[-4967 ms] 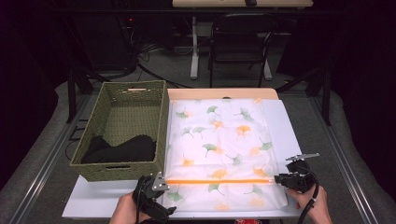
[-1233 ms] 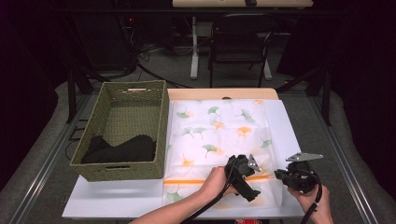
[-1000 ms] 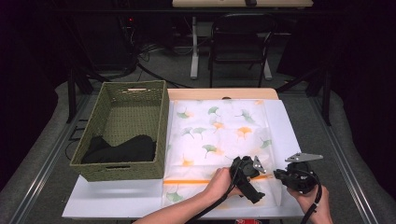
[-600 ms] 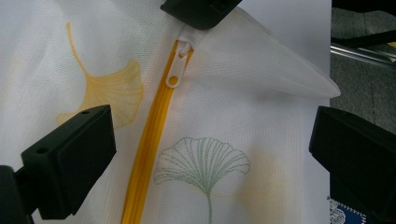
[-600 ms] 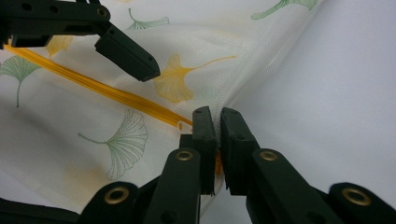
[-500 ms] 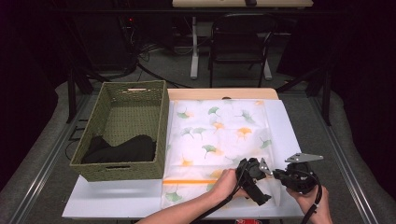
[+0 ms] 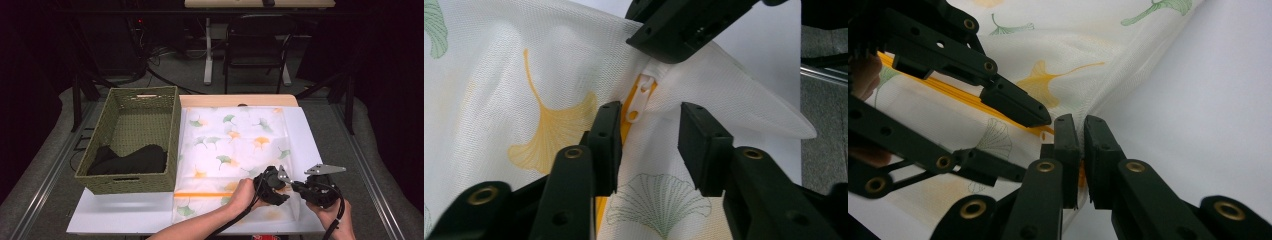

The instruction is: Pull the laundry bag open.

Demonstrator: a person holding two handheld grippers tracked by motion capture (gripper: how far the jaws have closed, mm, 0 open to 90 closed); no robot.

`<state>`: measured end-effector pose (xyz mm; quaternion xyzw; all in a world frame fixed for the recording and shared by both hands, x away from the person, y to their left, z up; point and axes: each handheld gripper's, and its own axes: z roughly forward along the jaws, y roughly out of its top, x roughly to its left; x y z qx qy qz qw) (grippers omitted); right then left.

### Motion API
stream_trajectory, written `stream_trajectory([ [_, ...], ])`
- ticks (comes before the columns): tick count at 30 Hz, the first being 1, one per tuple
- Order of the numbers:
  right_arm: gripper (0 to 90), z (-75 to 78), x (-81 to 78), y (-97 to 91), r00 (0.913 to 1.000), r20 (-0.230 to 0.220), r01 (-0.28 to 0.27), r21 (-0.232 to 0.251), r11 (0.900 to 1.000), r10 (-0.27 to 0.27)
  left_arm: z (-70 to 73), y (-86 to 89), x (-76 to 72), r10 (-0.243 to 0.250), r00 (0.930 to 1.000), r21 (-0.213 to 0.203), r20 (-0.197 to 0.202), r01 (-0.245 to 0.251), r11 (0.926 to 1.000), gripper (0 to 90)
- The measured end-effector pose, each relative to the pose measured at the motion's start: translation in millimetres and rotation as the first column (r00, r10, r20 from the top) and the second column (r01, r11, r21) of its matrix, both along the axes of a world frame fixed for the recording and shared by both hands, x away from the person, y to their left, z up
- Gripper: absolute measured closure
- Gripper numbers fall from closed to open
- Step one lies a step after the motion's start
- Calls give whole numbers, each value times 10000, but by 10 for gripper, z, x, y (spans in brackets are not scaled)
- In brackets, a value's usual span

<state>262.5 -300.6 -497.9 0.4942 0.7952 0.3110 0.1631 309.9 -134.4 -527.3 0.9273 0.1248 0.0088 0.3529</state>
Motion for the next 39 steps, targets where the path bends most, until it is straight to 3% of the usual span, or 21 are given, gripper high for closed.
stream_trajectory([
  [7, 855, 3, -3, 6, 10000, 15, -43, 38, 10000, 43, -28, 3, 36, 36, 10000, -4, -69, -36, 10000, 757],
  [22, 855, 2, -6, 25, 10000, 15, -94, 10, 10000, 94, -3, 7, 11, 160, 9998, -280, -139, -164, 9995, 865],
  [31, 855, 6, -14, 51, 9999, 38, -105, -20, 9999, 105, -40, 3, 12, 528, 9979, -476, -387, -546, 9974, 883],
  [39, 855, 0, -15, 70, 9999, 24, -109, -69, 9999, 109, -46, 11, 17, 748, 9947, -391, -707, -777, 9962, 899],
])
